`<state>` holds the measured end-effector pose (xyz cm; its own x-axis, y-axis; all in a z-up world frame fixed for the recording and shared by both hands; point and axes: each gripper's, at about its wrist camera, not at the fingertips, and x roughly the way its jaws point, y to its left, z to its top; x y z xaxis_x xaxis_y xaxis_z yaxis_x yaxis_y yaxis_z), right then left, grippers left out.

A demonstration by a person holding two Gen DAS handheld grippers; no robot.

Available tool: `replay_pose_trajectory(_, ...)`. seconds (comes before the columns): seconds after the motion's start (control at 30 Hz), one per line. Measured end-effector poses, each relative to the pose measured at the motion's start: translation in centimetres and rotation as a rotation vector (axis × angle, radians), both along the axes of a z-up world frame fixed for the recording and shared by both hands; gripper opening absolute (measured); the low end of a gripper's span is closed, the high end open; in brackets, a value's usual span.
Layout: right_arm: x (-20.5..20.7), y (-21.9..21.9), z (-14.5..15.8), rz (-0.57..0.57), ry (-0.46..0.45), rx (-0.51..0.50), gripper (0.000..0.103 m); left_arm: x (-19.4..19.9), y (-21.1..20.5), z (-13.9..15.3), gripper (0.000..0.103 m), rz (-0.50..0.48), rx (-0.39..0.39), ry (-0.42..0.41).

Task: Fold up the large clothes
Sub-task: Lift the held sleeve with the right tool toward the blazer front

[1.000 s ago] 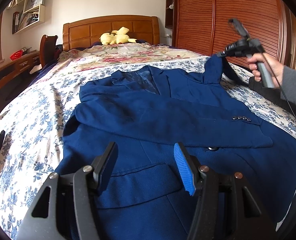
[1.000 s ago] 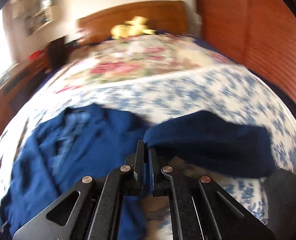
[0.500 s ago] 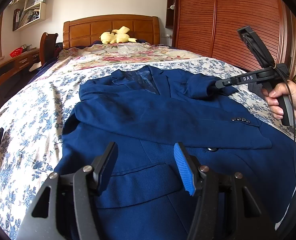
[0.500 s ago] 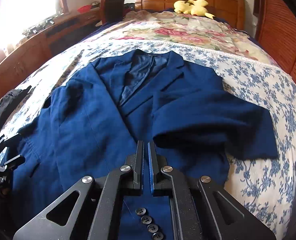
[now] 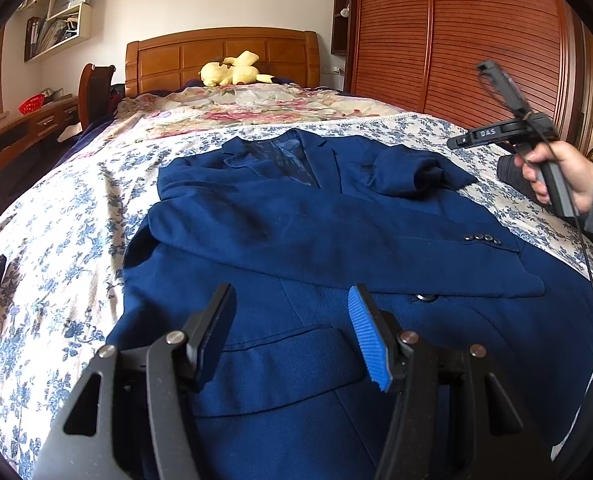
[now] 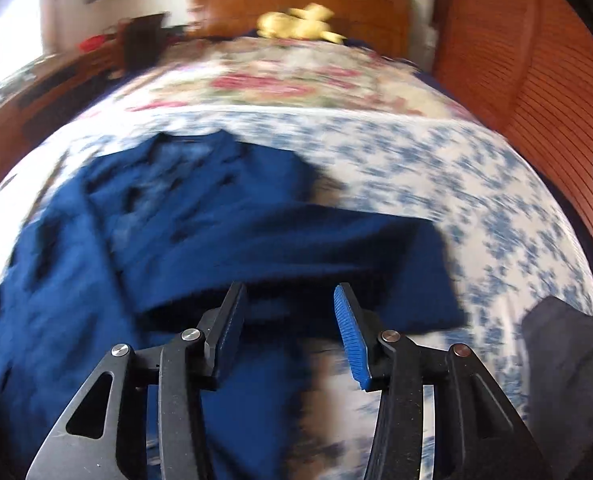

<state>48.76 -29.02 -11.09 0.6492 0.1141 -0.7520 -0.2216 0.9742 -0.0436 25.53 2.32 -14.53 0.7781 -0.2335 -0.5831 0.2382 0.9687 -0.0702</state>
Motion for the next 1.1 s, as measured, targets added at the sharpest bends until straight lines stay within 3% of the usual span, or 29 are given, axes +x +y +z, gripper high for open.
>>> replay_pose_trajectory(0.27,4.5,-7.2,-5.1,-0.223,0.118,-0.083,0.047,0.1,-0.3,-0.3,0.057,-0.003,0.007,0.005)
replay_pose_trajectory(0.43,5.6,-10.0,-7.5,-0.306,0.206,-0.004,0.048,0.1,-0.3,-0.3,0.057,-0.005,0.010,0.007)
replay_pose_trajectory(0.53,5.4,-10.5,-7.9,-0.348,0.198,0.083,0.053,0.1,-0.5,-0.3,0.057,-0.007,0.018,0.009)
replay_pose_trajectory(0.6,5.4,-10.1,-8.0,-0.349,0.185,0.090,0.054,0.1,-0.6,-0.4,0.057,-0.006,0.021,0.010)
replay_pose_trajectory(0.63,5.4,-9.8,-8.0,-0.340,0.183,0.085,0.051,0.1,-0.6,-0.3,0.057,-0.006,0.021,0.009)
replay_pose_trajectory(0.7,5.6,-8.7,-8.0,-0.270,0.183,0.079,0.018,0.1,-0.6,-0.3,0.057,-0.006,0.020,0.009)
replay_pose_trajectory(0.8,5.8,-6.9,-7.9,-0.201,0.190,0.011,0.003,0.1,-0.7,-0.4,0.057,-0.006,0.023,0.011)
replay_pose_trajectory(0.93,5.2,-6.5,-6.9,-0.176,0.150,0.006,0.000,0.0,-0.7,-0.4,0.057,-0.005,0.026,0.007)
replay_pose_trajectory(1.1,3.3,-6.0,-3.5,-0.141,0.061,0.021,0.000,0.0,-0.5,-0.3,0.057,-0.003,0.025,0.005)
